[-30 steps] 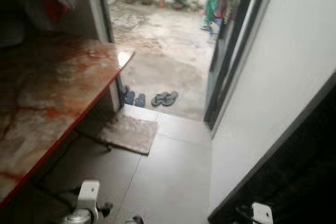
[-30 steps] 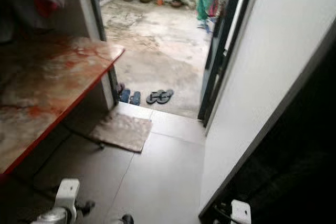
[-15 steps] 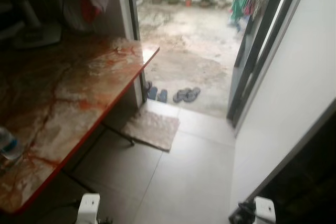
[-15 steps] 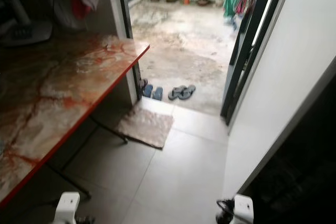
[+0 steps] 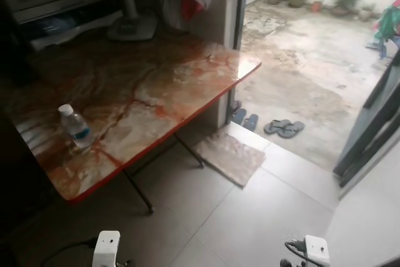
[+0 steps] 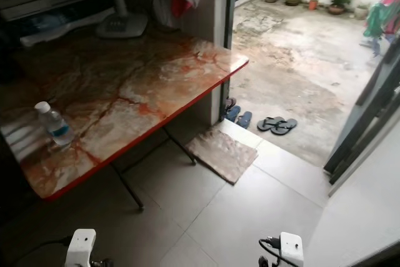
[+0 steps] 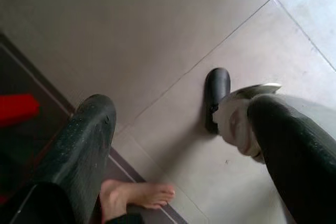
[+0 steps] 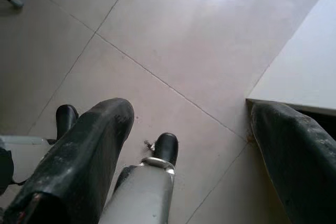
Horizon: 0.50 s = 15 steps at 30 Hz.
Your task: Restocking fridge
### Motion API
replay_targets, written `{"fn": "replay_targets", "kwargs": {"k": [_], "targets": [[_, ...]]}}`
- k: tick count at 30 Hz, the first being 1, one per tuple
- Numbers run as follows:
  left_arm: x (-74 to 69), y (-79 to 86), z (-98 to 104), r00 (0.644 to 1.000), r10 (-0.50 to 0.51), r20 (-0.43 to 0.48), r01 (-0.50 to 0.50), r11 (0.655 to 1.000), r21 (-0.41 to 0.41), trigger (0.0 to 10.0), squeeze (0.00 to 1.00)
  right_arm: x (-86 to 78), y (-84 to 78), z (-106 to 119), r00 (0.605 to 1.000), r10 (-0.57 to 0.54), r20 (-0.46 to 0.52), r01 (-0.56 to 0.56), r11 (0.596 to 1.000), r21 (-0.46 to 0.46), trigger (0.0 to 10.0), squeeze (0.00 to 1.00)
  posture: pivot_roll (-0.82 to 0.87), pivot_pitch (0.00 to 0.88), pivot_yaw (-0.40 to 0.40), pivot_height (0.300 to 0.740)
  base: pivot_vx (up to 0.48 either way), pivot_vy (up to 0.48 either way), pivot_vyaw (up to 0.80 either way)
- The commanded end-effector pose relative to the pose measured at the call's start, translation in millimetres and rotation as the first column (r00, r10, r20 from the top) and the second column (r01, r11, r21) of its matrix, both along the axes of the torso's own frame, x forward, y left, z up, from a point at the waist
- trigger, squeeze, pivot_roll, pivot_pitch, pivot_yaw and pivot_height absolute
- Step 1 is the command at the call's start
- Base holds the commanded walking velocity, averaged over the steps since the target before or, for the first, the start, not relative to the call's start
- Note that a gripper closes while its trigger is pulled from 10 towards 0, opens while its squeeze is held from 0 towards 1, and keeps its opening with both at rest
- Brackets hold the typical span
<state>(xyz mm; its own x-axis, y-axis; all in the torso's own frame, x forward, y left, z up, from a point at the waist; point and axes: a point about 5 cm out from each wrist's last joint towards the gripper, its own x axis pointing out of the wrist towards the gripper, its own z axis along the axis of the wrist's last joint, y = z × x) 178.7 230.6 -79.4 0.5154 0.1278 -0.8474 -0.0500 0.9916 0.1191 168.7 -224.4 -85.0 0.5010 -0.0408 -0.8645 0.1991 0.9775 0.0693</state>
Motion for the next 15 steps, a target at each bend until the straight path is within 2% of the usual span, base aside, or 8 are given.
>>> {"fn": "replay_targets", "kwargs": {"k": [1, 10, 15], "targets": [[1.0, -0.1, 0.5, 1.0, -0.012, 0.004, 0.011, 1.0, 0.012, 10.0, 0.0, -4.6, -3.8, -1.0, 1.0, 0.003, -0.008, -0.003, 1.0, -0.012, 10.0, 0.0, 0.05, 0.0, -0.031, 0.74, 0.0, 0.0, 0.8], [-1.7, 2.0, 0.2, 1.0, -0.008, 0.027, 0.007, 1.0, 0.028, 10.0, 0.0, -9.4, -3.3, -3.0, 0.999, 0.031, -0.019, -0.032, 0.999, -0.017, 10.0, 0.0, 0.05, 0.0, -0.029, 0.74, 0.0, 0.0, 0.8], [-4.2, 6.9, 0.9, 0.999, -0.013, 0.05, 0.01, 0.998, 0.066, 10.0, 0.0, -14.4, -0.6, -5.5, 0.999, 0.039, -0.027, -0.039, 0.999, -0.013, 10.0, 0.0, 0.06, 0.0, -0.018, 0.74, 0.0, 0.0, 0.8]]}}
